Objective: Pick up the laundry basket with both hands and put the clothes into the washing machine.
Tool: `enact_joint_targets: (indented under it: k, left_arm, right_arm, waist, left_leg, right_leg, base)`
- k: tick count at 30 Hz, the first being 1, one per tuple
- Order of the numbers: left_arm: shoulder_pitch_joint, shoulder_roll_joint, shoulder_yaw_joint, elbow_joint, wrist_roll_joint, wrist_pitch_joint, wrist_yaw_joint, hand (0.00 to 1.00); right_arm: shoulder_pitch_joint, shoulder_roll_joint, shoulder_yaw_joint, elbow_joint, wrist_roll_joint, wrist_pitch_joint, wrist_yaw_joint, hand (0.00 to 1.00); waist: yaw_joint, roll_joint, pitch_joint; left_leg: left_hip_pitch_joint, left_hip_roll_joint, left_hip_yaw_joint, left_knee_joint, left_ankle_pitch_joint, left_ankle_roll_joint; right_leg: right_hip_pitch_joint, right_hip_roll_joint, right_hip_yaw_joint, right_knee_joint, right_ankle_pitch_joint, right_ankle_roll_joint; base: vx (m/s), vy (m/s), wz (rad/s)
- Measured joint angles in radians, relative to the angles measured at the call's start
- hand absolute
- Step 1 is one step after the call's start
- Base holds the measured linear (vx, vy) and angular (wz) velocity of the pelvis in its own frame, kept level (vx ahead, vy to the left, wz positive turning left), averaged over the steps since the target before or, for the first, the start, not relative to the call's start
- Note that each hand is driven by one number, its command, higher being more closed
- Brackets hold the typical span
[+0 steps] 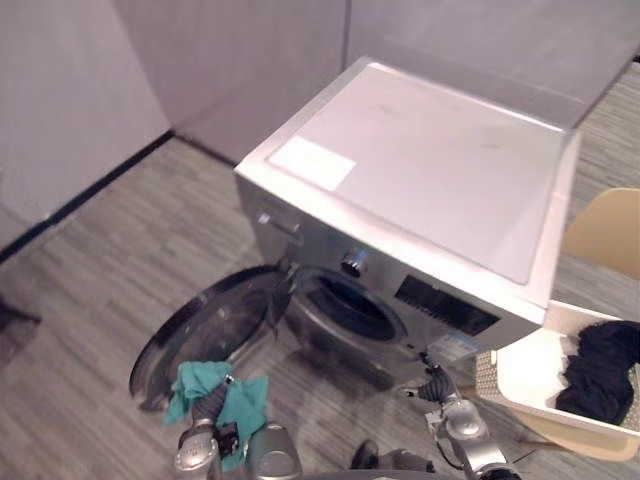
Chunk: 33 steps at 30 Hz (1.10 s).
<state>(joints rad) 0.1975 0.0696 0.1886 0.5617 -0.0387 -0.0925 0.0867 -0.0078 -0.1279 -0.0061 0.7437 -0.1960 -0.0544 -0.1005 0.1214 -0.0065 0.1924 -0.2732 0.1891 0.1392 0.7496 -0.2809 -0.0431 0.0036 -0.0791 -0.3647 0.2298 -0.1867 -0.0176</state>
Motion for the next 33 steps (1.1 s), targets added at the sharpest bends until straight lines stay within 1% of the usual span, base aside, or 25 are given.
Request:
enact_joint_targets:
  k: [1,2,3,4,6,8,9,10,11,12,13,15,17,18,20,21,22,23,25,26,28,29,30,31,33]
  left_arm:
    - [-0.001,-0.002,-0.001,0.001,0.000,0.000,0.000,1.00]
    - [-0.001,-0.005,-0.002,0.001,0.000,0.000,0.000,1.00]
    - [0.000,-0.012,-0.007,0.003,-0.001,-0.002,0.000,1.00]
    - [-0.024,0.005,-0.025,0.020,-0.011,-0.001,-0.001,1.00]
    - [-0.028,0.021,-0.041,0.018,-0.012,-0.003,-0.005,1.00]
    - [-0.027,0.023,-0.068,0.019,-0.012,-0.002,-0.021,1.00]
    - [-0.028,0.022,-0.074,0.019,-0.012,-0.002,-0.022,1.00]
    - [-0.041,0.022,-0.077,0.018,-0.014,-0.002,-0.022,1.00]
    - [-0.059,0.025,-0.078,0.016,-0.032,-0.002,-0.020,1.00]
    - [-0.068,0.028,-0.078,0.015,-0.039,-0.002,-0.018,1.00]
    - [-0.094,0.035,-0.080,0.013,-0.063,-0.003,-0.012,1.00]
    - [-0.145,0.035,-0.096,0.004,-0.088,-0.003,0.008,1.00]
    - [-0.186,0.030,-0.117,-0.028,-0.111,-0.004,0.031,1.00]
    - [-0.202,0.022,-0.120,-0.045,-0.124,-0.006,0.046,1.00]
    - [-0.241,0.005,-0.120,-0.058,-0.143,-0.007,0.062,1.00]
    - [-0.279,-0.010,-0.123,-0.066,-0.152,-0.010,0.074,1.00]
    - [-0.322,-0.017,-0.141,-0.086,-0.166,-0.011,0.091,1.00]
    - [-0.335,-0.020,-0.146,-0.094,-0.168,-0.013,0.093,1.00]
    - [-0.424,-0.036,-0.162,-0.122,-0.187,-0.015,0.116,1.00]
    - [-0.443,-0.039,-0.164,-0.132,-0.187,-0.015,0.120,1.00]
    - [-0.517,-0.035,-0.191,-0.164,-0.186,-0.014,0.138,1.00]
    - [-0.580,-0.025,-0.202,-0.182,-0.186,-0.013,0.149,1.00]
    - [-0.609,-0.016,-0.205,-0.194,-0.186,-0.013,0.158,1.00]
    - [-0.680,0.012,-0.220,-0.205,-0.185,-0.012,0.171,1.00]
    - [-0.746,0.044,-0.226,-0.216,-0.184,-0.010,0.182,1.00]
  right_arm:
    - [-0.012,0.001,-0.017,0.019,-0.001,0.001,-0.010,0.00]
    - [-0.011,0.000,-0.025,0.024,-0.001,0.001,-0.011,0.00]
    - [-0.005,-0.006,-0.039,0.029,-0.001,0.001,-0.014,0.00]
    - [-0.001,0.009,-0.042,0.036,-0.001,0.005,-0.020,0.00]
    - [0.006,0.016,-0.049,0.035,-0.001,0.006,-0.025,0.00]
    - [0.007,0.015,-0.070,0.035,-0.001,0.006,-0.030,0.00]
    - [-0.001,0.014,-0.075,0.035,-0.001,0.005,-0.031,0.00]
    - [-0.013,0.013,-0.075,0.027,0.001,0.003,-0.032,0.00]
    - [-0.038,0.013,-0.074,0.025,0.002,-0.001,-0.033,0.00]
    - [-0.049,0.013,-0.074,0.020,0.003,-0.002,-0.035,0.00]
    - [-0.064,0.013,-0.074,0.008,0.010,-0.001,-0.048,0.00]
    - [-0.083,0.010,-0.074,-0.021,0.030,0.009,-0.061,0.00]
    - [-0.083,0.017,-0.072,-0.069,0.040,0.022,-0.075,0.00]
    - [-0.083,0.027,-0.071,-0.097,0.048,0.028,-0.080,0.00]
    - [-0.083,0.037,-0.072,-0.143,0.059,0.028,-0.097,0.00]
    - [-0.092,0.042,-0.072,-0.170,0.072,0.029,-0.105,0.00]
    - [-0.104,0.052,-0.072,-0.205,0.080,0.028,-0.119,0.00]
    - [-0.107,0.055,-0.072,-0.220,0.081,0.029,-0.122,0.00]
    - [-0.141,0.069,-0.072,-0.278,0.100,0.028,-0.143,0.00]
    - [-0.149,0.071,-0.072,-0.292,0.109,0.027,-0.146,0.00]
    - [-0.169,0.080,-0.073,-0.340,0.117,0.024,-0.164,0.00]
    - [-0.189,0.084,-0.073,-0.358,0.121,0.020,-0.169,0.00]
    - [-0.199,0.083,-0.072,-0.387,0.125,0.017,-0.174,0.00]
    - [-0.205,0.079,-0.075,-0.432,0.128,0.004,-0.184,0.00]
    - [-0.205,0.079,-0.074,-0.473,0.128,-0.013,-0.185,0.00]
  waist:
    - [-0.002,0.004,0.006]
    - [-0.001,0.009,0.006]
    - [0.000,0.046,0.008]
    - [-0.003,0.016,0.016]
    - [-0.013,-0.008,0.016]
    - [-0.026,-0.008,0.023]
    - [-0.026,0.001,0.034]
    - [-0.025,0.017,0.059]
    - [-0.025,0.032,0.090]
    - [-0.025,0.033,0.102]
    - [-0.027,0.028,0.119]
    - [-0.028,0.021,0.153]
    - [-0.041,0.014,0.196]
    - [-0.052,0.003,0.206]
    - [-0.059,0.001,0.218]
    - [-0.058,-0.004,0.240]
    - [-0.057,-0.004,0.253]
    - [-0.057,-0.006,0.255]
    - [-0.061,-0.012,0.286]
    - [-0.063,-0.012,0.294]
    - [-0.066,-0.015,0.307]
    - [-0.074,-0.017,0.319]
    - [-0.081,-0.021,0.325]
    - [-0.084,-0.026,0.329]
    - [-0.094,-0.026,0.330]
  left_leg:
    - [-0.008,-0.038,-0.059,-0.141,0.011,-0.012]
    - [-0.004,-0.050,-0.085,-0.227,0.040,-0.037]
    - [0.010,-0.046,-0.115,-0.332,0.148,-0.025]
    - [0.025,-0.057,-0.099,-0.328,0.148,-0.025]
    - [0.025,-0.075,-0.081,-0.336,0.147,-0.025]
    - [0.027,-0.084,-0.061,-0.311,0.139,-0.021]
    - [0.029,-0.078,-0.054,-0.291,0.127,-0.014]
    - [0.026,-0.056,-0.041,-0.256,0.103,-0.011]
    - [0.007,-0.033,-0.020,-0.209,0.077,-0.004]
    - [-0.018,-0.023,-0.011,-0.181,0.063,0.003]
    - [-0.077,-0.010,0.009,-0.127,0.030,0.014]
    - [-0.182,0.017,0.030,-0.017,-0.012,0.017]
    - [-0.263,0.039,0.049,0.089,-0.051,0.019]
    - [-0.319,0.044,0.054,0.146,-0.067,0.029]
    - [-0.389,0.055,0.058,0.210,-0.082,0.037]
    - [-0.433,0.061,0.057,0.253,-0.088,0.037]
    - [-0.508,0.078,0.052,0.311,-0.096,0.043]
    - [-0.539,0.083,0.050,0.334,-0.098,0.045]
    - [-0.676,0.097,0.036,0.434,-0.108,0.049]
    - [-0.704,0.102,0.033,0.455,-0.109,0.052]
    - [-0.818,0.111,0.017,0.526,-0.113,0.059]
    - [-0.892,0.115,0.008,0.570,-0.114,0.061]
    - [-0.922,0.118,0.007,0.590,-0.115,0.061]
    - [-0.984,0.125,0.007,0.631,-0.118,0.067]
    - [-1.035,0.125,-0.002,0.666,-0.120,0.071]
  right_leg:
    - [0.009,-0.004,0.026,0.000,0.002,0.007]
    - [0.013,-0.001,0.038,0.000,0.004,0.011]
    - [0.031,0.031,0.062,-0.006,-0.004,0.039]
    - [0.034,0.012,0.089,-0.021,-0.005,0.062]
    - [0.035,-0.008,0.098,-0.041,0.001,0.072]
    - [0.036,-0.023,0.134,-0.040,0.004,0.074]
    - [0.035,-0.021,0.149,-0.028,0.003,0.076]
    - [0.014,-0.011,0.174,0.012,0.000,0.080]
    - [-0.046,-0.002,0.202,0.100,-0.020,0.089]
    - [-0.096,-0.002,0.216,0.160,-0.040,0.090]
    - [-0.200,-0.006,0.247,0.273,-0.083,0.091]
    - [-0.335,-0.009,0.290,0.426,-0.141,0.097]
    - [-0.450,-0.013,0.322,0.566,-0.183,0.098]
    - [-0.520,-0.024,0.339,0.644,-0.207,0.097]
    - [-0.604,-0.029,0.349,0.721,-0.231,0.095]
    - [-0.656,-0.032,0.355,0.773,-0.239,0.092]
    - [-0.733,-0.030,0.357,0.835,-0.250,0.090]
    - [-0.765,-0.030,0.358,0.860,-0.257,0.096]
    - [-0.909,-0.029,0.368,0.973,-0.272,0.090]
    - [-0.938,-0.029,0.369,0.995,-0.275,0.091]
    - [-1.049,-0.028,0.371,1.070,-0.283,0.092]
    - [-1.122,-0.028,0.375,1.118,-0.287,0.092]
    - [-1.155,-0.027,0.380,1.139,-0.287,0.092]
    - [-1.222,-0.025,0.392,1.183,-0.289,0.094]
    - [-1.270,-0.025,0.395,1.218,-0.291,0.093]
  base:
    - [0.18,0.165,-0.87]
    - [0.20,0.190,-0.78]
    - [0.18,0.159,-0.58]
    - [0.17,0.140,-0.45]
    - [0.13,0.118,-0.16]
    - [0.08,0.125,-0.20]
    - [-0.02,0.089,-0.43]
    - [-0.10,0.084,-0.76]
    - [-0.14,0.084,-0.80]
    - [-0.22,0.072,-0.84]
    - [-0.22,0.030,-0.61]
    - [-0.28,-0.028,-0.64]
    - [-0.28,-0.037,-0.45]
    - [-0.22,-0.008,-0.22]
    - [-0.20,-0.004,-0.16]
    - [-0.23,-0.018,-0.20]
    - [-0.19,-0.020,-0.16]
    - [-0.18,-0.032,-0.15]
    - [-0.19,-0.042,-0.11]
    - [-0.21,-0.050,-0.05]
    - [-0.16,-0.040,-0.03]
    - [-0.11,-0.024,-0.04]
    - [-0.14,-0.032,-0.11]
    - [-0.11,-0.024,-0.10]
    - [-0.08,-0.021,-0.03]
